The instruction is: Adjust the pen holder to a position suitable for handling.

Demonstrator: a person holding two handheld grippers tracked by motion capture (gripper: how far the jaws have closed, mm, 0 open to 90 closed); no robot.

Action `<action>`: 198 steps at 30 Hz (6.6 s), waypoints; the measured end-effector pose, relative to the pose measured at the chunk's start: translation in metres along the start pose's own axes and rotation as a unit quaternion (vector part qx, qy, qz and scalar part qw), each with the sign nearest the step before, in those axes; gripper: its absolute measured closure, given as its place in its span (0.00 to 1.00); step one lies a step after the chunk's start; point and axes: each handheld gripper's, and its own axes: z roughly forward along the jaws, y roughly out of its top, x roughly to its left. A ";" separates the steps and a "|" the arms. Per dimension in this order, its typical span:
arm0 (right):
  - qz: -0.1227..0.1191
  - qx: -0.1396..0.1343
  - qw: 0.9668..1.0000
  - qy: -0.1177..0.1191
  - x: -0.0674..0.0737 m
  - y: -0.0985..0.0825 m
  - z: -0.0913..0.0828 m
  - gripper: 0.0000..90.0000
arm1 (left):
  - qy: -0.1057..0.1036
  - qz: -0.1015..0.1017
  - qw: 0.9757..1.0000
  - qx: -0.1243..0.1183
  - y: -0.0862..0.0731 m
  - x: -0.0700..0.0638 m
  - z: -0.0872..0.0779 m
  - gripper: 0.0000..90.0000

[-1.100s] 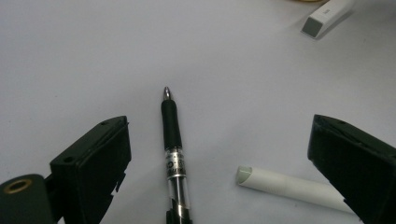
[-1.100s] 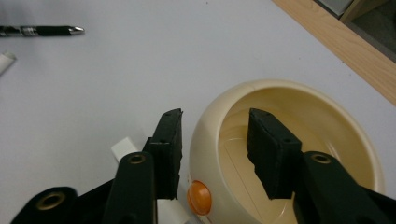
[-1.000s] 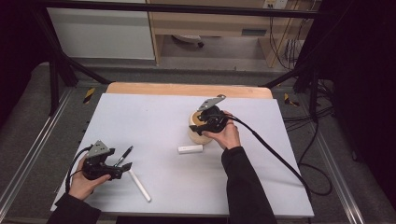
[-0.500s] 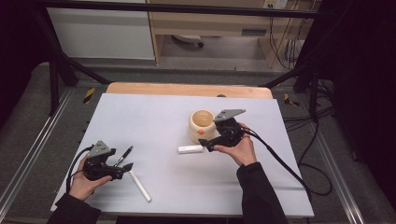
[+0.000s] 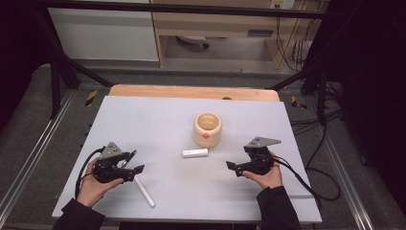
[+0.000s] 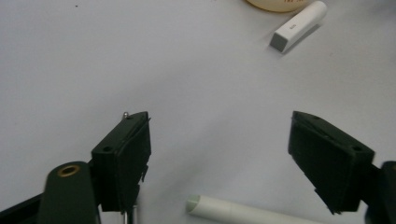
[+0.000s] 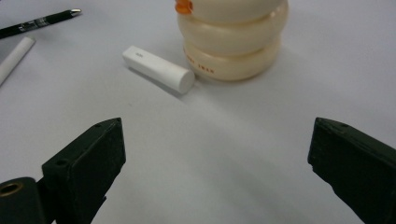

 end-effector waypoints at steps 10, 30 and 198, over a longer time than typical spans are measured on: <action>0.008 0.004 1.000 -0.007 -0.004 -0.026 -0.009 0.04 | -0.028 0.014 0.999 0.015 0.032 -0.019 0.016 0.50; 0.013 0.006 1.000 -0.015 -0.005 -0.042 -0.016 0.03 | -0.015 0.032 0.998 0.046 0.088 -0.047 0.068 0.96; -0.001 0.035 0.999 0.000 -0.004 -0.046 -0.011 0.02 | -0.104 0.183 0.954 0.215 0.102 -0.106 0.154 0.78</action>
